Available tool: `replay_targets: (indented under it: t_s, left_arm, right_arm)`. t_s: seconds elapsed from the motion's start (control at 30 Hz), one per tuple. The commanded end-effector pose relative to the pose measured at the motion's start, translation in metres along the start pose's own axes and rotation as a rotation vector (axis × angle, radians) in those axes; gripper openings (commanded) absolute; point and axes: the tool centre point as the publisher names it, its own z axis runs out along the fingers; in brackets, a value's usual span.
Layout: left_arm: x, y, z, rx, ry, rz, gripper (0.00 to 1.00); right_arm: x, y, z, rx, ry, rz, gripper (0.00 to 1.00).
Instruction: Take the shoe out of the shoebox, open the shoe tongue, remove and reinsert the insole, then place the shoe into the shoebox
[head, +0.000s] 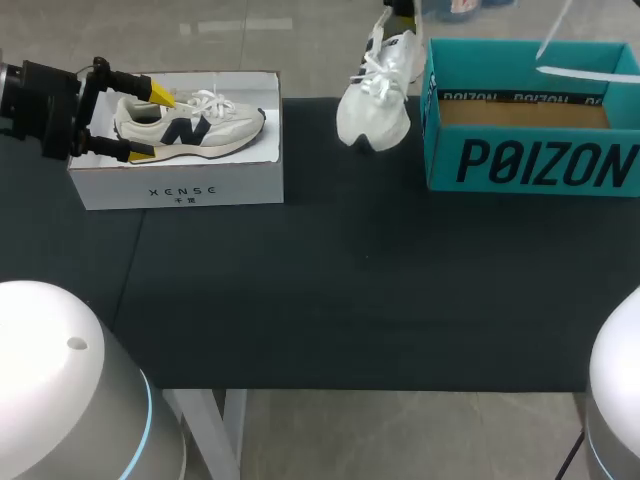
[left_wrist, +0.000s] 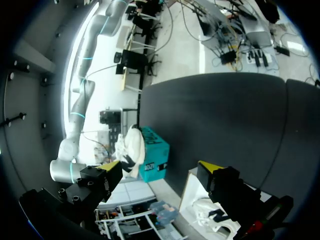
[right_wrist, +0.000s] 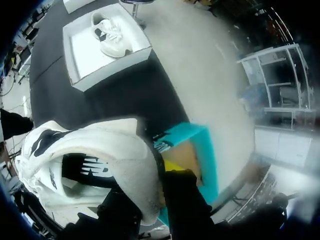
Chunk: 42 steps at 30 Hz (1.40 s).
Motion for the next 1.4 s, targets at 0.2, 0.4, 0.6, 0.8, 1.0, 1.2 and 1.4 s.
replay_targets:
  t_s: [0.2, 0.4, 0.6, 0.8, 1.0, 1.2, 1.4]
  left_arm:
    - [0.000, 0.000, 0.000, 0.000, 0.004, 0.000, 1.00]
    - [0.000, 0.000, 0.000, 0.000, 0.004, 0.000, 1.00]
    - [0.000, 0.000, 0.000, 0.000, 0.004, 0.000, 1.00]
    - [0.000, 0.000, 0.000, 0.000, 0.004, 0.000, 1.00]
    - [0.000, 0.000, 0.000, 0.000, 0.004, 0.000, 1.00]
    - [0.000, 0.000, 0.000, 0.000, 0.004, 0.000, 1.00]
    - [0.000, 0.000, 0.000, 0.000, 0.004, 0.000, 1.00]
  right_arm:
    - [-0.040, -0.057, 0.006, 0.137, 0.039, 0.408, 0.00]
    - [-0.042, -0.062, 0.000, 0.095, 0.070, 0.489, 0.00]
    - [-0.042, -0.062, 0.000, 0.095, 0.070, 0.489, 0.00]
    - [-0.042, -0.062, 0.000, 0.095, 0.070, 0.489, 0.00]
    - [-0.061, -0.079, 0.003, 0.103, 0.089, 0.571, 0.00]
    - [-0.092, -0.113, 0.001, 0.086, 0.072, 0.742, 0.00]
    - [-0.117, -0.141, 0.014, 0.104, 0.076, 0.924, 0.00]
